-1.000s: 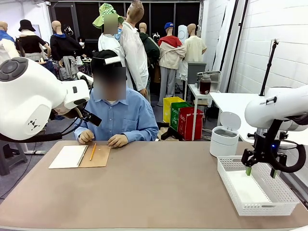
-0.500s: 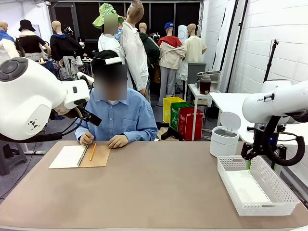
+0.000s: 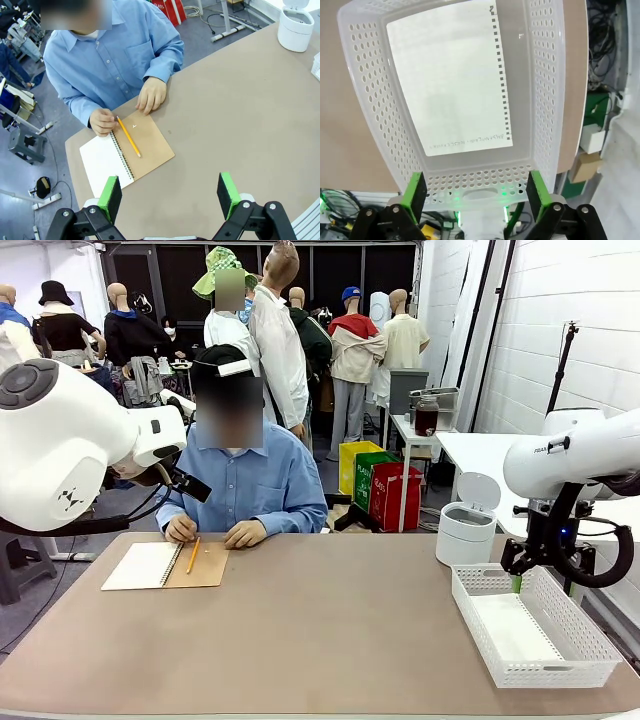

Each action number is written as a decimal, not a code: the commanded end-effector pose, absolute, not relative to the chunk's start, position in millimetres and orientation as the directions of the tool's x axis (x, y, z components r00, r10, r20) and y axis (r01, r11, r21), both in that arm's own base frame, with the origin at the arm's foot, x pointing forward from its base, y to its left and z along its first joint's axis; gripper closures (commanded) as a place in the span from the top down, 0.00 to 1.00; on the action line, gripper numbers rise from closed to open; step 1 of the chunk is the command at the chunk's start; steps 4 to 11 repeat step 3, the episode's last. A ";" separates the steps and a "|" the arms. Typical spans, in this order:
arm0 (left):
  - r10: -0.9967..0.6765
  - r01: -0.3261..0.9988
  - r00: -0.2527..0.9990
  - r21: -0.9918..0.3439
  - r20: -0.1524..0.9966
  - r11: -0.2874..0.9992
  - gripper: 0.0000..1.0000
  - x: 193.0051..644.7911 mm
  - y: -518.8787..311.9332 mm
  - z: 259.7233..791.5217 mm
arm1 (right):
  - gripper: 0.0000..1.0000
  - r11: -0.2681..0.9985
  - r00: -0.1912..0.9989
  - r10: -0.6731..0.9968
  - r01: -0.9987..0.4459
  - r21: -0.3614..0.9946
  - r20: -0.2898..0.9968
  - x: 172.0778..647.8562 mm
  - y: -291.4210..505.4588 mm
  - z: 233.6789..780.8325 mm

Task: Sort the paper based on its condition.
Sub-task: If a person hands you a paper, place it in the Organizing basket , and if it's crumpled, put it in the Trash can.

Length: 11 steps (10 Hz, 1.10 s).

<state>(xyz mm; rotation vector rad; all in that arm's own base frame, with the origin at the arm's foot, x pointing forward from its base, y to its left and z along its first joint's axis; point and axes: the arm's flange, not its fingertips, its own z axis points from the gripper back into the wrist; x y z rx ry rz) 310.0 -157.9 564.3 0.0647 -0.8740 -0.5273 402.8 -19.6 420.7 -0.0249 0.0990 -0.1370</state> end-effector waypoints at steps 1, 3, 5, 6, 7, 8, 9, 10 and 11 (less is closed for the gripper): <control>-0.478 0.415 0.515 0.281 0.712 0.866 1.00 310.4 -157.2 563.3 | 1.00 0.992 0.987 -0.128 0.126 -0.028 -0.102 402.2 -20.0 418.8; -0.478 0.415 0.515 0.281 0.712 0.866 1.00 310.4 -157.2 563.3 | 1.00 0.992 0.987 -0.128 0.126 -0.028 -0.102 402.2 -20.0 418.8; -0.478 0.415 0.515 0.281 0.712 0.866 1.00 310.4 -157.2 563.3 | 1.00 0.992 0.987 -0.128 0.126 -0.028 -0.102 402.2 -20.0 418.8; -0.478 0.415 0.515 0.281 0.712 0.866 1.00 310.4 -157.2 563.3 | 1.00 0.992 0.987 -0.128 0.126 -0.028 -0.102 402.2 -20.0 418.8; -0.478 0.415 0.515 0.281 0.712 0.866 1.00 310.4 -157.2 563.3 | 1.00 0.992 0.987 -0.128 0.126 -0.028 -0.102 402.2 -20.0 418.8; -0.478 0.415 0.515 0.281 0.712 0.866 1.00 310.4 -157.2 563.3 | 1.00 0.992 0.987 -0.128 0.126 -0.028 -0.102 402.2 -20.0 418.8; -0.478 0.415 0.515 0.281 0.712 0.866 1.00 310.4 -157.2 563.3 | 1.00 0.992 0.987 -0.128 0.126 -0.028 -0.102 402.2 -20.0 418.8; -0.478 0.415 0.515 0.281 0.712 0.866 1.00 310.4 -157.2 563.3 | 1.00 0.992 0.987 -0.128 0.126 -0.028 -0.102 402.2 -20.0 418.8; -0.478 0.415 0.515 0.281 0.712 0.866 1.00 310.4 -157.2 563.3 | 1.00 0.992 0.987 -0.128 0.126 -0.028 -0.102 402.2 -20.0 418.8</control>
